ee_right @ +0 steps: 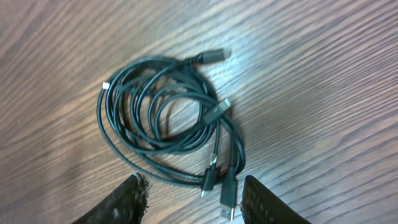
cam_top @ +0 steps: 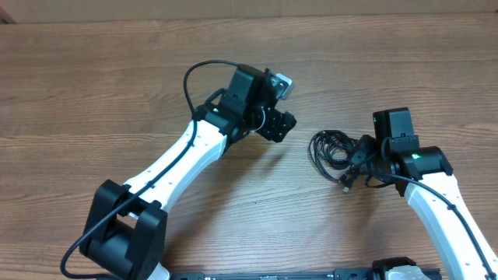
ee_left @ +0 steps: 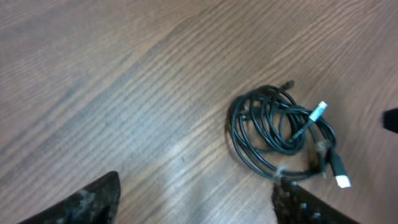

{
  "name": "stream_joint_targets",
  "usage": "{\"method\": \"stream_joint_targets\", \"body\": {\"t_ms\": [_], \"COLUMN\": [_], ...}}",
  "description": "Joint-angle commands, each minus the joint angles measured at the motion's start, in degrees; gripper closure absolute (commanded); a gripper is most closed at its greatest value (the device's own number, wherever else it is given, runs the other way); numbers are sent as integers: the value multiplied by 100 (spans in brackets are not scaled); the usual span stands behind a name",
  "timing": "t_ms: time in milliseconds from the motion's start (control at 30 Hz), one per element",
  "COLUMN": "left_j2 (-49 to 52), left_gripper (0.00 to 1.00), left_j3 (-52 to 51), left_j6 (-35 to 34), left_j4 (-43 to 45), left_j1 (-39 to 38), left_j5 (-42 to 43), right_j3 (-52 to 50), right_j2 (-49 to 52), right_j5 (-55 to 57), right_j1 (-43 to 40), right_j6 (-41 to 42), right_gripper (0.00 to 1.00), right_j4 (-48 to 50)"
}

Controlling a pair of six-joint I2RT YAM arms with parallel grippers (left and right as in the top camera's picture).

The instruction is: Untangle cables

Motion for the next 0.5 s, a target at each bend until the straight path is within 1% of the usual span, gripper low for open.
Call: {"method": "stream_joint_targets", "body": {"t_ms": [0,233,367,467], "left_j2": [-15,446,835,1078], "left_gripper": [18,14,13,13], "left_j3": [103,111,317,431], "left_j6": [505,538,490,490], "left_j4": [173,531,520,719], "left_j1": [-234,-514,-669,-824], "left_j5": [-417,-413,-417,-415], "right_j3": [144,651,944,1010], "right_j2": [-116,-251,-280,-280], "right_j5": [678,678,678,678], "right_j1": [-61,-501,-822,-975], "right_j6": [643,616,592,590], "right_gripper": [48,39,34,33], "right_j4": [-208,-765,-1169,-1368]}}
